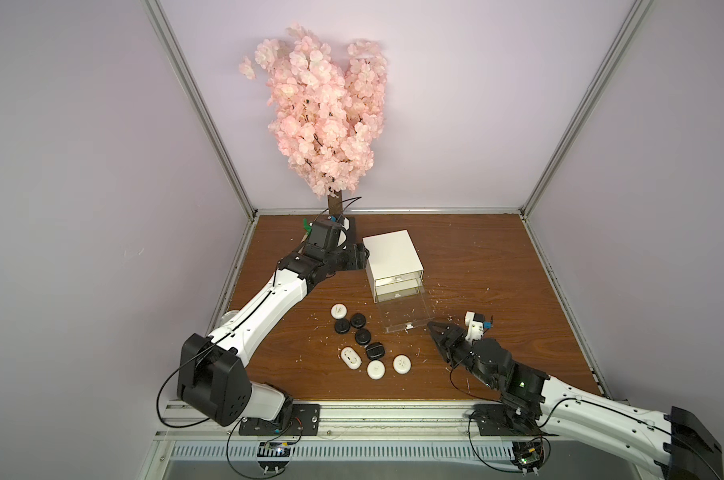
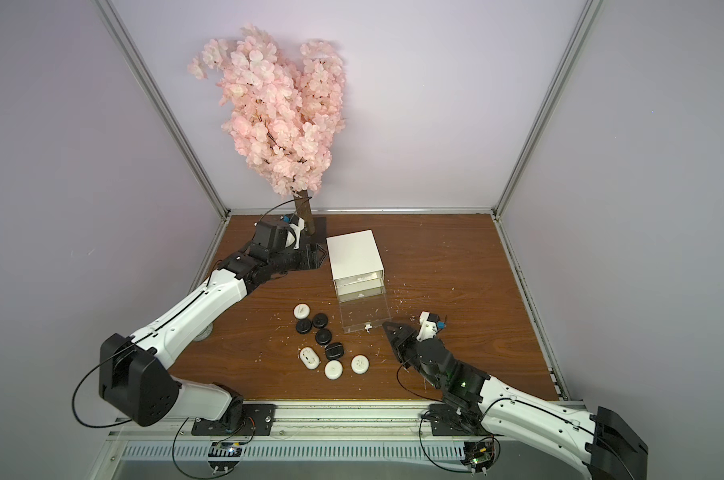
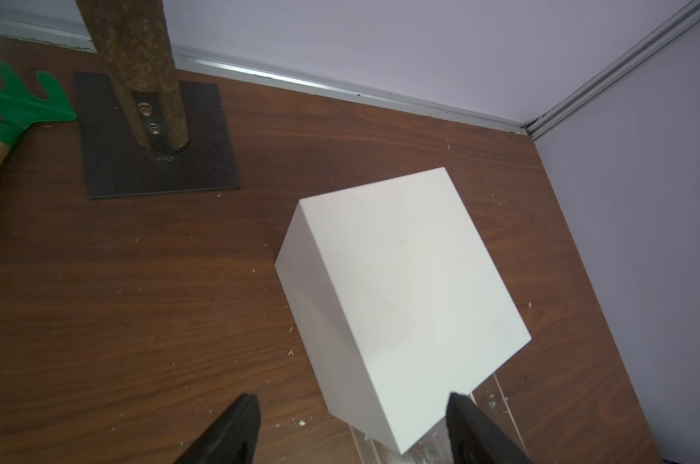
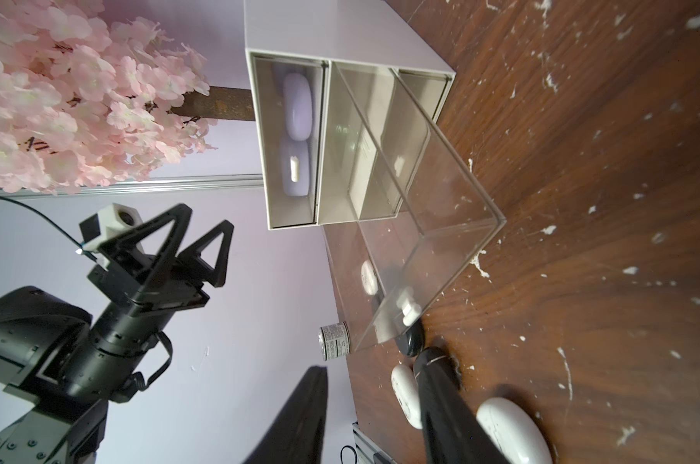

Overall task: Put the bluetooth earphones in the drawer according to color
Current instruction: Pick up the Bluetooth earphone from the center of the board.

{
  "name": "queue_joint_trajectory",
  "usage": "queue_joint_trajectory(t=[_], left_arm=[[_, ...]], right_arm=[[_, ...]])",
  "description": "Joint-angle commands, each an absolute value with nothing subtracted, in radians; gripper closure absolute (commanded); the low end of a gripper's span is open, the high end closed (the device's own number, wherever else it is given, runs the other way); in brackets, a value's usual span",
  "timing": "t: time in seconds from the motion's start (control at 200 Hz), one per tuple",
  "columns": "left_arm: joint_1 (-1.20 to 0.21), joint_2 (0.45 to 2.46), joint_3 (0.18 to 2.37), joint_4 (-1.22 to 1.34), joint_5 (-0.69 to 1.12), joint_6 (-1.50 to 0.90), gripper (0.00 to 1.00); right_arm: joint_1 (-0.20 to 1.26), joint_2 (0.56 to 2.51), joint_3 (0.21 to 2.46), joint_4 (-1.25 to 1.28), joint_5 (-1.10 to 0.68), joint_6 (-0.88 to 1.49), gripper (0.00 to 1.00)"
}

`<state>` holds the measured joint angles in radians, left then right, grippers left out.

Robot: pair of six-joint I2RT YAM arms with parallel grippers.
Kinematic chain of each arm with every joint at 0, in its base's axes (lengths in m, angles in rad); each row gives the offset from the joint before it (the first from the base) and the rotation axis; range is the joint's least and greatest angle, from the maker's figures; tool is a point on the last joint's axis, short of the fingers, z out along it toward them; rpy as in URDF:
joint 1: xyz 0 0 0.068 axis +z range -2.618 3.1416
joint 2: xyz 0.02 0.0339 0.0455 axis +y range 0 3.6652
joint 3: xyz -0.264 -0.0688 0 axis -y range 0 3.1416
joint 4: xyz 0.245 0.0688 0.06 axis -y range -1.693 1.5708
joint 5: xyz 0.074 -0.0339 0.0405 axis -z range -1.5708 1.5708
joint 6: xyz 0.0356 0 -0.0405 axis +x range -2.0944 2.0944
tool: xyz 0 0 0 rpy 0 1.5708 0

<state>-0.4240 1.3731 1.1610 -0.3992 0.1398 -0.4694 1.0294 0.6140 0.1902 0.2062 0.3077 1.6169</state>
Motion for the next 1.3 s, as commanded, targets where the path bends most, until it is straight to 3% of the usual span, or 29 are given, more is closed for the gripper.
queue_joint_trajectory(t=[0.0, 0.35, 0.776, 1.296], left_arm=[[-0.430, 1.307, 1.053, -0.548, 0.069, -0.397, 0.23], [-0.437, 1.198, 0.794, -0.564, 0.083, -0.438, 0.23], [-0.489, 1.274, 0.754, -0.565, 0.048, -0.467, 0.22], [-0.536, 1.366, 0.746, -0.563, -0.024, -0.471, 0.22]], right_arm=[[1.021, 0.540, 0.285, -0.032, 0.372, 1.527, 0.56], [0.998, 0.594, 0.553, -0.393, 0.471, 1.258, 0.53], [0.885, 0.518, 0.541, -0.438, 0.448, 1.143, 0.50], [0.862, 0.523, 0.564, -0.445, 0.429, 1.115, 0.49]])
